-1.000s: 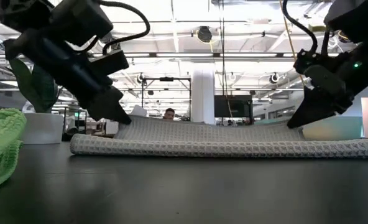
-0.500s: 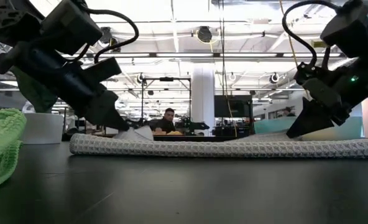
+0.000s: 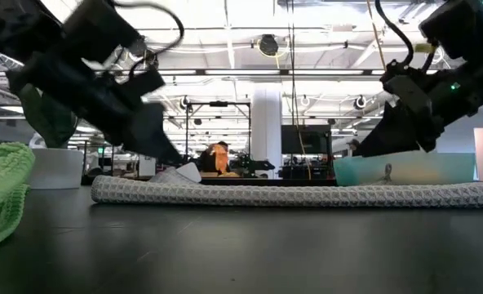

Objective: Fold microfiber towels
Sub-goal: Fold the white microfiber cloth

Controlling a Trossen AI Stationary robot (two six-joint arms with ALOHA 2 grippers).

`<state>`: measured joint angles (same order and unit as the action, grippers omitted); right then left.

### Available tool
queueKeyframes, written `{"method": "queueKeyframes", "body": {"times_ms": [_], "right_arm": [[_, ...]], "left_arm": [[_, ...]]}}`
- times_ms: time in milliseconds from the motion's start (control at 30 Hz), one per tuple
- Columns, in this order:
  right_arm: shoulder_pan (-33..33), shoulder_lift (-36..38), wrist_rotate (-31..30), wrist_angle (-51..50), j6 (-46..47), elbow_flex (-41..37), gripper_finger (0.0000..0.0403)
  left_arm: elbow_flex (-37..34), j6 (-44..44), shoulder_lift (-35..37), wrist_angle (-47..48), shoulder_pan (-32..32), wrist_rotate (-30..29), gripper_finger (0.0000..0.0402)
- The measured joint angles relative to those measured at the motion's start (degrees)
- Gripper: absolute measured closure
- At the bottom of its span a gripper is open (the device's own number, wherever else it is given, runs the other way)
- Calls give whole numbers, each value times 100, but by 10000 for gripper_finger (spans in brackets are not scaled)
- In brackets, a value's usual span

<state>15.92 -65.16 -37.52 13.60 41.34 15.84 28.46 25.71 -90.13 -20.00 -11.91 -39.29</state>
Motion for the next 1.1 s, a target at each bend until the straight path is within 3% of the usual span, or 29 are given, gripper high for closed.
{"method": "queueKeyframes", "body": {"times_ms": [200,367,600,733,867,1100], "right_arm": [[-49,-820,104,305,186,7,340],[-138,-1373,-471,238,326,6,361],[41,-1011,-772,766,-355,4,384],[346,-849,-207,1783,-763,9,393],[740,-1198,531,2724,-909,80,395],[1237,-2572,648,2954,-639,659,395]], "left_arm": [[-17,333,-409,148,479,-134,245],[-2,669,-661,406,684,-83,245],[-8,634,-209,721,480,61,245],[-8,511,94,368,171,277,245],[-2,77,35,102,8,869,245],[-2,538,-380,795,164,291,245]]}}
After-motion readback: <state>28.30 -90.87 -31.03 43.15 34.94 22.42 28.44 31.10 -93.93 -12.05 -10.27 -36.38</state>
